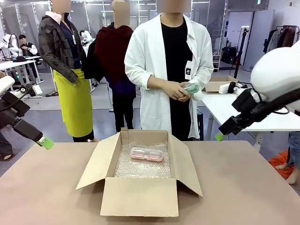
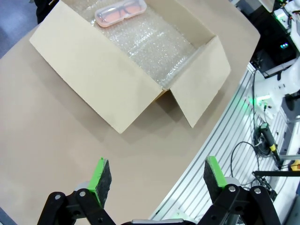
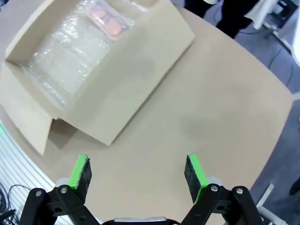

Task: Pack the glasses set securely to prepare it for shipping.
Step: Put the Glasses case from the right side of the table into the Package Box.

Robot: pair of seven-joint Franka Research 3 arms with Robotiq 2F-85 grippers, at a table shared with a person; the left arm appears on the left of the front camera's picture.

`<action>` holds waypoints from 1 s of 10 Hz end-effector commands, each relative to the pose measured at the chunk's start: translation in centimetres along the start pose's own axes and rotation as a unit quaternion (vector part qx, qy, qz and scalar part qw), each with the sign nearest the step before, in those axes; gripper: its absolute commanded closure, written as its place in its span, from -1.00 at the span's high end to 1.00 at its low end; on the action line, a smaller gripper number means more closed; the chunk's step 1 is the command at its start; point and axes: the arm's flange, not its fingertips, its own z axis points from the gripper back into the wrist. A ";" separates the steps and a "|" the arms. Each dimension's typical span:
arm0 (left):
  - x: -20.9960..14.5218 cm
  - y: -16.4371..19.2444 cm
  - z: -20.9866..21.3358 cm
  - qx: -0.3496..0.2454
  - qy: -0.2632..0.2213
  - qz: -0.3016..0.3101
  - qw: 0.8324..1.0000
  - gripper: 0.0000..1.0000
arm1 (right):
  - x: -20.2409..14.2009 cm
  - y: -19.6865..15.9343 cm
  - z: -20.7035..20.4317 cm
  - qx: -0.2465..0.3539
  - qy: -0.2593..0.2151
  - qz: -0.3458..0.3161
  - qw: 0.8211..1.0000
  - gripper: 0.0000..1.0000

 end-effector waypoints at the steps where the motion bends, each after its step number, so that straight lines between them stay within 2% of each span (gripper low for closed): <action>1: -0.1 0.1 0.2 -0.015 -0.007 -0.010 1.000 1.00 | -1.0 1.4 -0.2 -0.047 -0.014 -0.016 0.999 1.00; 2: -0.1 0.1 0.2 -0.015 -0.007 -0.010 1.000 1.00 | -0.8 1.5 -0.7 -0.047 -0.024 -0.011 0.999 1.00; 3: -0.1 0.1 0.2 -0.015 -0.007 -0.010 1.000 1.00 | -0.7 0.1 0.1 -0.018 -0.006 -0.004 1.000 1.00; 10: -0.1 0.1 0.2 -0.015 -0.007 -0.010 1.000 1.00 | -0.7 0.1 0.1 -0.018 -0.006 -0.004 1.000 1.00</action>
